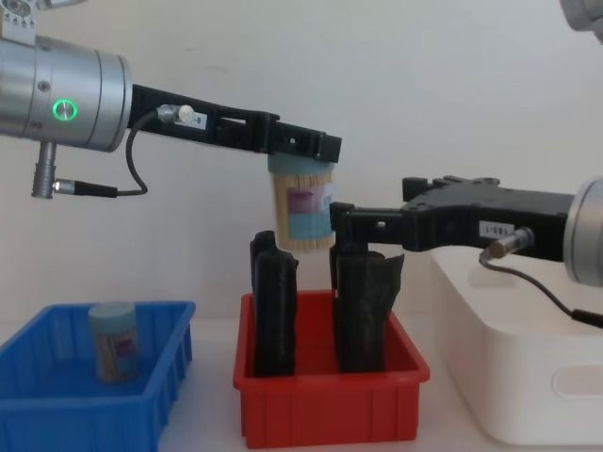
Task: Pick the cotton swabs from the blue box and place them into the white box.
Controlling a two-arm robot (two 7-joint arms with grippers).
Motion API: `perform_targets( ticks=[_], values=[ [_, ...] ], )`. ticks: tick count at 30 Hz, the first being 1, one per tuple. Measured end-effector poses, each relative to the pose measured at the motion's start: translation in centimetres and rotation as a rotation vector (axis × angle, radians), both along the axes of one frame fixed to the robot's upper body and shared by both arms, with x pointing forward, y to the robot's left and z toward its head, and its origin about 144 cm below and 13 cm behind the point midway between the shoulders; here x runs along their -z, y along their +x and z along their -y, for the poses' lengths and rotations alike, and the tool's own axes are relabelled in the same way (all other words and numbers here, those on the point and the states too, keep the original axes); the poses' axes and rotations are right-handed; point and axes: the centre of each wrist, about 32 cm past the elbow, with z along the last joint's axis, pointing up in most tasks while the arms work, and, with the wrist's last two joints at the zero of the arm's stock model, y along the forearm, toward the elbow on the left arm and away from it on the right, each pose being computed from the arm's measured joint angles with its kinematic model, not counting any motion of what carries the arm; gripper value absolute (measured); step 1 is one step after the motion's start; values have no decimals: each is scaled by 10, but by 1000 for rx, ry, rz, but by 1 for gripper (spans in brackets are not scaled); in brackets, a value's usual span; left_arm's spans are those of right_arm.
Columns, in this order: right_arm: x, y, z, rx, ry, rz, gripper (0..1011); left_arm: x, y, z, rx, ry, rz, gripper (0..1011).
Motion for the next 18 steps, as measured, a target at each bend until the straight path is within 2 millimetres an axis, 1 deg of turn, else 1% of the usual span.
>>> perform_targets(
  ticks=[9, 18],
  values=[
    [-1, 17, -11, -36, 2, -6, 1002, 0, 0, 0, 0, 0, 0, 670],
    [0, 29, -19, -50, 2, -10, 1002, 0, 0, 0, 0, 0, 0, 670]
  ],
)
